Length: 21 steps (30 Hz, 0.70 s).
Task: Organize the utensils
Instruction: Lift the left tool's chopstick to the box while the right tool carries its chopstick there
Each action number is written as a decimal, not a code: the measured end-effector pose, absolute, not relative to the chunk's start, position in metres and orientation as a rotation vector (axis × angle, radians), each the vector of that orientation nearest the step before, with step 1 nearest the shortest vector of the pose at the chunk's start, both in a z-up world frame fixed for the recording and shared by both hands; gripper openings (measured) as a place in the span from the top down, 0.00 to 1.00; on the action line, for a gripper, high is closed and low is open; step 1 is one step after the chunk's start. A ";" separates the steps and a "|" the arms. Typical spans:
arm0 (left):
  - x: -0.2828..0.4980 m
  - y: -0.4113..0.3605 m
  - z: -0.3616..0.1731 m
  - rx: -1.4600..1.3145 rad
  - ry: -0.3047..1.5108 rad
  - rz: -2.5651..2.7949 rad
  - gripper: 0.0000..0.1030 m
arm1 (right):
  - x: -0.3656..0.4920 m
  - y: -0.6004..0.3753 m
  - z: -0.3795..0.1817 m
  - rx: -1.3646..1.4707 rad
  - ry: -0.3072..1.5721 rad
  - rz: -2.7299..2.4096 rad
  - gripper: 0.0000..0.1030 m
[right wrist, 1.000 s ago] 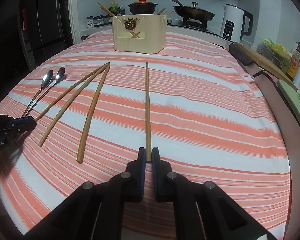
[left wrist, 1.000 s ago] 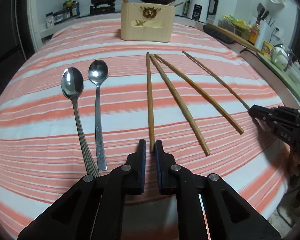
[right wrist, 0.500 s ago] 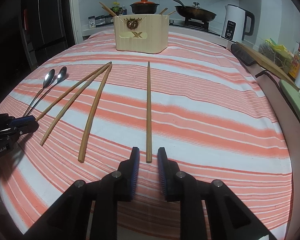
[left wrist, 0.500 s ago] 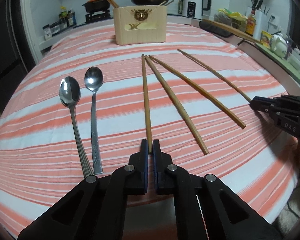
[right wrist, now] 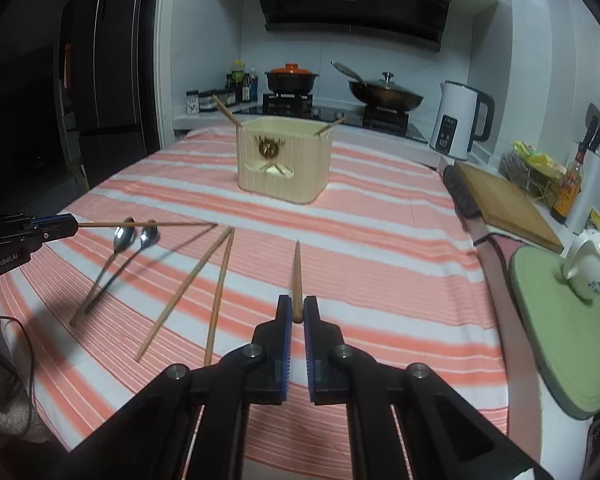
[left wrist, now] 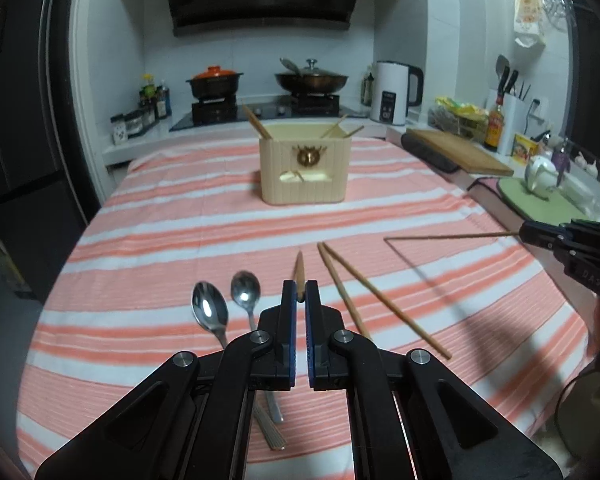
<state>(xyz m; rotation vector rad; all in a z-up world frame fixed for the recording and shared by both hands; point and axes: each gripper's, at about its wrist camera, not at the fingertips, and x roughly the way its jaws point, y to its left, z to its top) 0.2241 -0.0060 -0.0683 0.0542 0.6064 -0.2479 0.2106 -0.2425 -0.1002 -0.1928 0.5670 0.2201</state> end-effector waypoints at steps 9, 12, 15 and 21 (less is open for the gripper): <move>0.224 0.002 -0.016 0.006 0.508 -0.294 0.99 | 0.201 -0.236 -0.042 -0.136 0.477 0.270 0.94; 0.227 0.001 -0.006 0.002 0.495 -0.304 0.99 | 0.199 -0.235 -0.032 -0.125 0.464 0.283 0.94; 0.229 0.000 0.001 -0.013 0.490 -0.316 0.99 | 0.199 -0.235 -0.023 -0.111 0.461 0.295 0.94; 0.233 -0.002 0.010 -0.050 0.494 -0.330 0.99 | 0.201 -0.232 -0.010 -0.088 0.472 0.309 0.94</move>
